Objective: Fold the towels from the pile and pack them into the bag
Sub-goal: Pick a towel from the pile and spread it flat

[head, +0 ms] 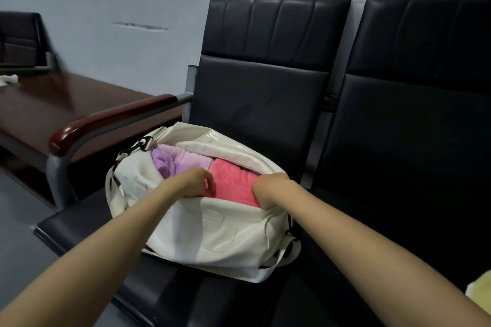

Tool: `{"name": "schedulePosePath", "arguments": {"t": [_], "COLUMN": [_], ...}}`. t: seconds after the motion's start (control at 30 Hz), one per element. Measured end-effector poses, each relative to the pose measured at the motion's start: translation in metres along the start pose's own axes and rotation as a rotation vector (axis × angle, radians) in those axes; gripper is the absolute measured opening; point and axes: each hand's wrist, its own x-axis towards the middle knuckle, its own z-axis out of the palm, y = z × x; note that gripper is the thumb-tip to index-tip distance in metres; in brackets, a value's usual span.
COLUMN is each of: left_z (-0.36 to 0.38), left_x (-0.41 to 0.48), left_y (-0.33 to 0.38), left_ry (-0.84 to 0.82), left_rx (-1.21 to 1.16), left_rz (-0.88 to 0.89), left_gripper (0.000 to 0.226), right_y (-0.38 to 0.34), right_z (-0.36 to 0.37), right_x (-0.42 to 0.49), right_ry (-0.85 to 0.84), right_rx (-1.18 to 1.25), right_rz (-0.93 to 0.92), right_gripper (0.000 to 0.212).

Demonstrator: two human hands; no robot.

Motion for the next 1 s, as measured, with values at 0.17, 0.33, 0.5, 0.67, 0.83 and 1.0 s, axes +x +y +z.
{"name": "schedulePosePath", "arguments": {"t": [0.17,0.33,0.5,0.67,0.83,1.0], "left_z": [0.009,-0.013,0.005,0.056,0.123,0.186], "left_x": [0.003,-0.019,-0.062,-0.099,-0.132,-0.15], "left_y": [0.016,0.031,0.108,0.213,0.311,0.37], "left_ry": [0.038,0.165,0.356,0.219,-0.01,-0.134], "left_rx": [0.114,-0.063,-0.338,-0.493,-0.494,-0.386], "left_rz": [-0.081,-0.1,0.144,0.355,0.51,0.587], "left_gripper": [0.025,0.023,0.008,0.007,0.011,0.022], "right_y": [0.015,0.044,0.084,0.116,0.132,0.144], "right_z": [0.023,0.036,0.073,0.137,0.218,0.276], "right_x": [-0.002,-0.061,-0.146,-0.248,-0.334,-0.377], "right_ry": [0.209,0.535,0.611,0.615,0.651,0.584], "right_rx": [0.425,0.913,0.997,1.064,1.066,1.019], "right_rz": [-0.064,-0.095,0.095,0.37,0.596,0.791], "right_gripper": [0.017,0.023,0.016,0.016,0.016,0.021]}}
